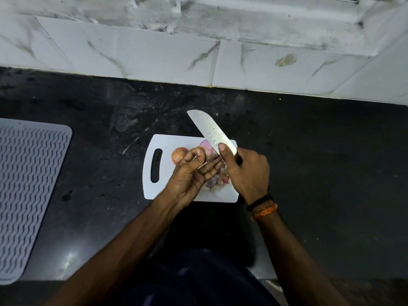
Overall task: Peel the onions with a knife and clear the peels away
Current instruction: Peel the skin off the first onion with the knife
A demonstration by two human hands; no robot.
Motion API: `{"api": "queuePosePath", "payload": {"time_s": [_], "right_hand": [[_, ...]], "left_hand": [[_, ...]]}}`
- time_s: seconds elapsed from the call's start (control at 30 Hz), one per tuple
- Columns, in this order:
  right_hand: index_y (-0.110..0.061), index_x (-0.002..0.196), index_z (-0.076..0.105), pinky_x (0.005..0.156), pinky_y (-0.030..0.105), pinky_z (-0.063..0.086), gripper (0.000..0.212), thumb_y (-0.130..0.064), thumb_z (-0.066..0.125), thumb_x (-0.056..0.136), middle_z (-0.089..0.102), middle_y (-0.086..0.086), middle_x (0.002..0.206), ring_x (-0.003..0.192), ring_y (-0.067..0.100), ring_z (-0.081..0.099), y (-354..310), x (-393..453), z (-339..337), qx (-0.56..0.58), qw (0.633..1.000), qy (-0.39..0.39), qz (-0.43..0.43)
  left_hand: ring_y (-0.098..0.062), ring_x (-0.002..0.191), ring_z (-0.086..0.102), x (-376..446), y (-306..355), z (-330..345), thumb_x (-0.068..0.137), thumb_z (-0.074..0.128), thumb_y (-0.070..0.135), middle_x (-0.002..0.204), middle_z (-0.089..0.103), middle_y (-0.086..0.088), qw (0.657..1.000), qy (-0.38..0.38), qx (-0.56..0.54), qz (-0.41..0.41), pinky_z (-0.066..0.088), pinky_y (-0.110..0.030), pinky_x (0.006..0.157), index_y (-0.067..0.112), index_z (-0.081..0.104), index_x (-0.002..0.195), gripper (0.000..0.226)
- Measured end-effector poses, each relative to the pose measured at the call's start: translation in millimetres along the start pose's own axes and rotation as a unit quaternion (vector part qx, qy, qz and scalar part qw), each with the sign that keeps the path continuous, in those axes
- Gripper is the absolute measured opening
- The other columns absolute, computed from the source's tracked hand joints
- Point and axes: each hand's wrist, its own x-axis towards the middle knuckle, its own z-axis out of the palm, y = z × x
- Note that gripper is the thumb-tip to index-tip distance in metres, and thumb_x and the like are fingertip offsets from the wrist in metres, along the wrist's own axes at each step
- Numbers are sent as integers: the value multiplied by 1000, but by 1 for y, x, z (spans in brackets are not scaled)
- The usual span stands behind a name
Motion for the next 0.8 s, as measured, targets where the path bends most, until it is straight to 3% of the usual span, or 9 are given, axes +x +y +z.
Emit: {"api": "queuePosePath", "payload": {"time_s": [0.13,0.27,0.4,0.5,0.67,0.8], "right_hand": [[-20,57,50,50,23,29,71,-81,31,87,47,-8,48,44,9,46,0,-1,2,-29,999,13,-14],[-18,62,53,48,29,40,64,-72,36,92,51,-5,50,45,13,49,1,-2,5,-56,998,25,-32],[-19,68,50,51,34,46,65,-78,30,88,48,-7,53,47,17,50,1,-4,8,-70,996,10,-45],[-18,67,49,50,31,43,67,-80,30,84,46,-6,52,47,17,49,1,-5,9,-72,996,18,-44],[-22,59,46,48,22,27,66,-83,32,81,34,-13,47,43,6,34,0,-6,12,-59,998,4,-10],[-22,63,50,49,16,22,55,-71,53,87,39,-14,51,46,3,39,-2,-4,12,-39,998,-32,30]], "left_hand": [[-32,98,74,-2,0,-1,80,65,17,109,73,-22,1000,-4,6,-2,61,-40,85,-1,64,114,39],[-31,95,75,-2,1,-1,80,63,15,105,74,-21,1000,-8,12,6,62,-37,81,-4,65,107,33],[-24,88,76,0,-1,-4,78,65,12,97,74,-14,1000,-4,8,14,63,-34,75,8,76,75,12],[-17,83,75,0,-3,-3,79,62,11,91,75,-7,999,-12,25,25,62,-28,71,16,73,60,22],[-15,83,75,3,-5,-8,94,55,3,81,75,-1,997,-14,50,53,62,-29,79,15,75,62,39],[-22,90,75,5,-5,-8,79,69,10,95,76,-9,992,-5,69,104,61,-39,88,15,79,76,11]]}}
